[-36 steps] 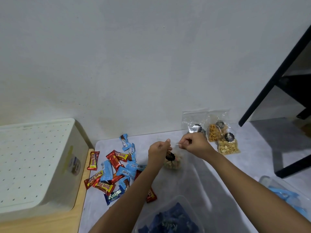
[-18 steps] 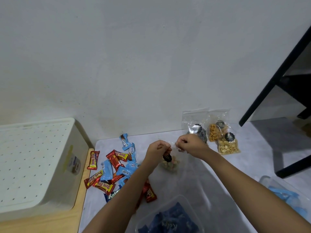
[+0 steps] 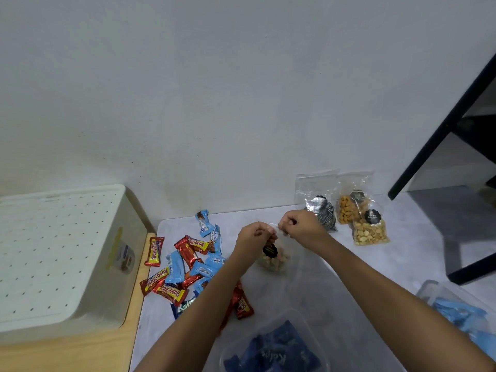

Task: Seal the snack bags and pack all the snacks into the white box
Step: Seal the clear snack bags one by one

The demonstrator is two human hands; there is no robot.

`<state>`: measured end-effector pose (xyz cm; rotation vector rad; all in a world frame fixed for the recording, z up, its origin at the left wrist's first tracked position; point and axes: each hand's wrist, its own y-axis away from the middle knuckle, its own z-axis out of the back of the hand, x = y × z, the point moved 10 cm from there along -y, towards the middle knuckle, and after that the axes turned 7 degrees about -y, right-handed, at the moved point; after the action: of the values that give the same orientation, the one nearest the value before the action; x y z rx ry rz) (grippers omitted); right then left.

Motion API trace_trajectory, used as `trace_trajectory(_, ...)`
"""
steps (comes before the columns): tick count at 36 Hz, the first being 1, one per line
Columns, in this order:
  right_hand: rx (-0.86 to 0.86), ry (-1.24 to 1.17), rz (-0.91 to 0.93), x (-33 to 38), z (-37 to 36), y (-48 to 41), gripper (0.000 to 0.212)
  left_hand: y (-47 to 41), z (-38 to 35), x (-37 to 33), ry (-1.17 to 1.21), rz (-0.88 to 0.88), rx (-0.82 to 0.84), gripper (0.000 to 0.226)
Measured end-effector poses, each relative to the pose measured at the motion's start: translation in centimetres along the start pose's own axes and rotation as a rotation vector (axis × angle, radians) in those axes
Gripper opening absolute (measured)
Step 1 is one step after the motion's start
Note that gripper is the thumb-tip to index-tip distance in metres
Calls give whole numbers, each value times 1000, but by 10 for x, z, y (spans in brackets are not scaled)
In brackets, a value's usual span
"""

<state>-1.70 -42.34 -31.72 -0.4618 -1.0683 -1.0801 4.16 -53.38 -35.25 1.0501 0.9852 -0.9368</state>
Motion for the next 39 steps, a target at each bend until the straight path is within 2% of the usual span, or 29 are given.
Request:
trace_trajectory(4, -59, -91, 4, -2, -1, 2, 16, 2, 4, 0, 6, 13, -48, 21)
trace_trajectory(9, 132, -117, 27, -1, -5, 11, 4, 6, 5, 4, 90, 35, -109, 21)
trace_trajectory(12, 210, -42, 76, -12, 0, 18, 24, 9, 1, 3, 138, 58, -134, 17)
trace_trajectory(14, 166, 11, 169, -14, 9, 20, 17, 11, -5, 3, 143, 62, -149, 13)
trace_trajectory(17, 57, -11, 207, -21, 25, 20, 9, 17, -11, 0, 49, 30, -237, 9)
trace_trajectory(21, 38, -23, 199, -31, 39, 21, 15, 34, -20, -9, -317, -127, -418, 52)
trace_trajectory(23, 70, -37, 177, -37, 48, 20, 16, 35, -38, -3, -421, -130, -372, 71)
trace_trajectory(25, 96, -45, 167, -43, 57, 19, 15, 32, -58, 4, -467, -118, -310, 80)
trace_trajectory(31, 60, -55, 147, -70, 98, 11, 19, 6, -104, 9, -563, -196, -174, 84)
trace_trajectory(35, -53, -27, 175, -80, 128, -2, 20, -12, -130, 8, -502, -180, -121, 87)
trace_trajectory(39, -212, -3, 214, -82, 155, -18, 17, -24, -147, 5, -476, -158, -182, 96)
